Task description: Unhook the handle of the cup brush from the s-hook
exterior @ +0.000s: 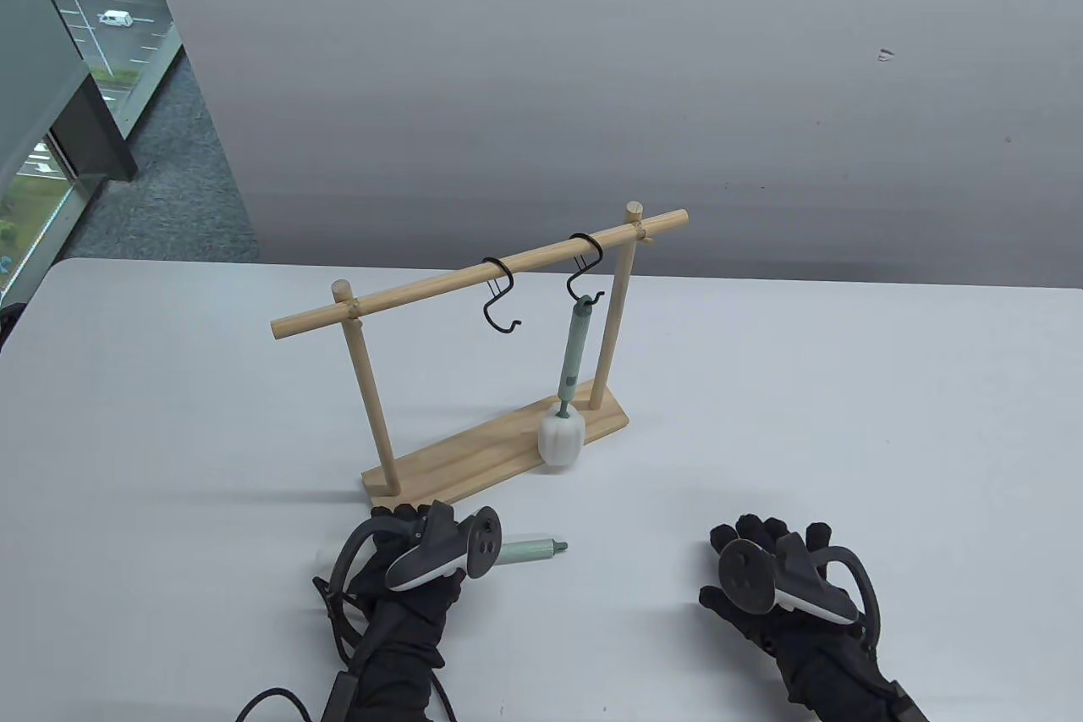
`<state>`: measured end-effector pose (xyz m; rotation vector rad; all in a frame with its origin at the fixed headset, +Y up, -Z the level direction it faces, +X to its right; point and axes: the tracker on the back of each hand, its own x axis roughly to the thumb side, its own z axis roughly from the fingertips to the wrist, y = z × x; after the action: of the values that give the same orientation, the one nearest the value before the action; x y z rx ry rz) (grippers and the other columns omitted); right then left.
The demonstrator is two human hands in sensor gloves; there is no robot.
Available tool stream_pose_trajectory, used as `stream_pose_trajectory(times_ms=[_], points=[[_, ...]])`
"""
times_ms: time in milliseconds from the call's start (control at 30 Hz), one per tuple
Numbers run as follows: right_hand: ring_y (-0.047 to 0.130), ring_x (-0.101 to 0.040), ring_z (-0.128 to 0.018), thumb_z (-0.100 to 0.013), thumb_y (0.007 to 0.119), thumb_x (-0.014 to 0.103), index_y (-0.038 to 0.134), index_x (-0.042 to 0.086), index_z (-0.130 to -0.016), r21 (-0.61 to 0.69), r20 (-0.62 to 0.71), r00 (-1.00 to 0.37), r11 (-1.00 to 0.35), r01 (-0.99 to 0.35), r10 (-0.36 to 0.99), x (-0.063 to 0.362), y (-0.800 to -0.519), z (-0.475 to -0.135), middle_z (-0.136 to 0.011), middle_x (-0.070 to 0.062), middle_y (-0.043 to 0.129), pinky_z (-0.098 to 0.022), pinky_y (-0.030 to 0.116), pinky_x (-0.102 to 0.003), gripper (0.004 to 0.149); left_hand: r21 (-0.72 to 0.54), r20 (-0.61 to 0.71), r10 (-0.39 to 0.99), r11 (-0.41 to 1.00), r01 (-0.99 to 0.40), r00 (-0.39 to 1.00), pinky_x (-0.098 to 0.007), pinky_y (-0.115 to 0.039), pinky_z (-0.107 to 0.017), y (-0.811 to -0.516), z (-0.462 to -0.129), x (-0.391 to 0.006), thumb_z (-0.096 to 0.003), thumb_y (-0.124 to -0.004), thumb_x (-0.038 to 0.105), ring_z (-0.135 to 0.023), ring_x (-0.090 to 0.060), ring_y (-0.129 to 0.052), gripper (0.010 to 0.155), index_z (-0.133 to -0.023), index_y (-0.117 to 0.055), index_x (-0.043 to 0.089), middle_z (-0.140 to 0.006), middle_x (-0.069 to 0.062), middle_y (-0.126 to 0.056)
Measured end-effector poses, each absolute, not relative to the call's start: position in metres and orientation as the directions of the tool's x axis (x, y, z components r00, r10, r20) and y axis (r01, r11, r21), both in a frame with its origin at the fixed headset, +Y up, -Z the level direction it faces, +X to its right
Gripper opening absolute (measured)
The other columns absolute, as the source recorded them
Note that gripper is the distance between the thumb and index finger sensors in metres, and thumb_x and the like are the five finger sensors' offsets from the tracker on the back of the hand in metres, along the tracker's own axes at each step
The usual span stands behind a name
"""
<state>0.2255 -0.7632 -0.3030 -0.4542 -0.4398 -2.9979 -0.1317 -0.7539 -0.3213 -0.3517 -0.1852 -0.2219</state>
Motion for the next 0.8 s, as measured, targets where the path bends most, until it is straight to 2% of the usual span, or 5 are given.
stream_pose_trajectory(times_ms=[167,267,467,600,800], points=[[0.047,-0.053,-0.103,-0.046,0.055,0.058,0.036,0.012,-0.107,0.272,0.301,-0.954,-0.957,0.099,-0.013,0.226,-0.763,-0.303,-0.109,-0.028,0.038,-0.061,0.023,-0.077,0.079,-0.286,0.226,-0.142,0.936,0.205,0.964,-0.064,-0.053,-0.067,-0.745,-0.317,-0.131,-0.0458,-0.08,0.041,-0.097,-0.046,-0.072,0.055,-0.097,-0.07,0.022,-0.108,-0.016,-0.07],[0.05,-0.052,-0.102,-0.046,0.055,0.058,0.038,0.012,-0.107,0.252,0.297,-0.955,-0.966,0.063,0.015,0.228,-0.76,-0.304,-0.109,-0.027,0.04,-0.062,0.025,-0.076,0.078,-0.232,0.231,-0.051,0.967,0.106,0.972,-0.064,-0.055,-0.067,-0.736,-0.312,-0.132,-0.0457,-0.079,0.042,-0.096,-0.046,-0.075,0.055,-0.096,-0.071,0.021,-0.106,-0.016,-0.072],[0.061,-0.049,-0.099,-0.046,0.057,0.058,0.045,0.012,-0.105,0.148,0.275,-0.946,-0.979,-0.138,0.175,0.228,-0.742,-0.307,-0.107,-0.025,0.051,-0.063,0.035,-0.075,0.075,-0.109,0.234,0.367,0.93,-0.351,0.9,-0.063,-0.059,-0.064,-0.716,-0.299,-0.136,-0.0466,-0.076,0.046,-0.091,-0.047,-0.081,0.058,-0.097,-0.071,0.017,-0.103,-0.018,-0.077],[0.071,-0.047,-0.095,-0.046,0.057,0.059,0.048,0.011,-0.105,0.097,0.249,-0.918,-0.951,-0.295,0.31,0.222,-0.73,-0.315,-0.104,-0.024,0.058,-0.062,0.048,-0.071,0.076,-0.079,0.262,0.551,0.83,-0.552,0.792,-0.063,-0.061,-0.063,-0.711,-0.295,-0.136,-0.0473,-0.075,0.047,-0.088,-0.048,-0.083,0.06,-0.097,-0.07,0.014,-0.101,-0.02,-0.078],[0.079,-0.046,-0.088,-0.047,0.061,0.059,0.052,0.012,-0.103,0.052,0.191,-0.861,-0.881,-0.471,0.471,0.194,-0.713,-0.341,-0.101,-0.023,0.065,-0.059,0.059,-0.067,0.074,-0.042,0.311,0.597,0.786,-0.617,0.739,-0.063,-0.061,-0.062,-0.707,-0.29,-0.13,-0.0477,-0.074,0.048,-0.087,-0.049,-0.083,0.062,-0.098,-0.068,0.012,-0.1,-0.021,-0.078]])
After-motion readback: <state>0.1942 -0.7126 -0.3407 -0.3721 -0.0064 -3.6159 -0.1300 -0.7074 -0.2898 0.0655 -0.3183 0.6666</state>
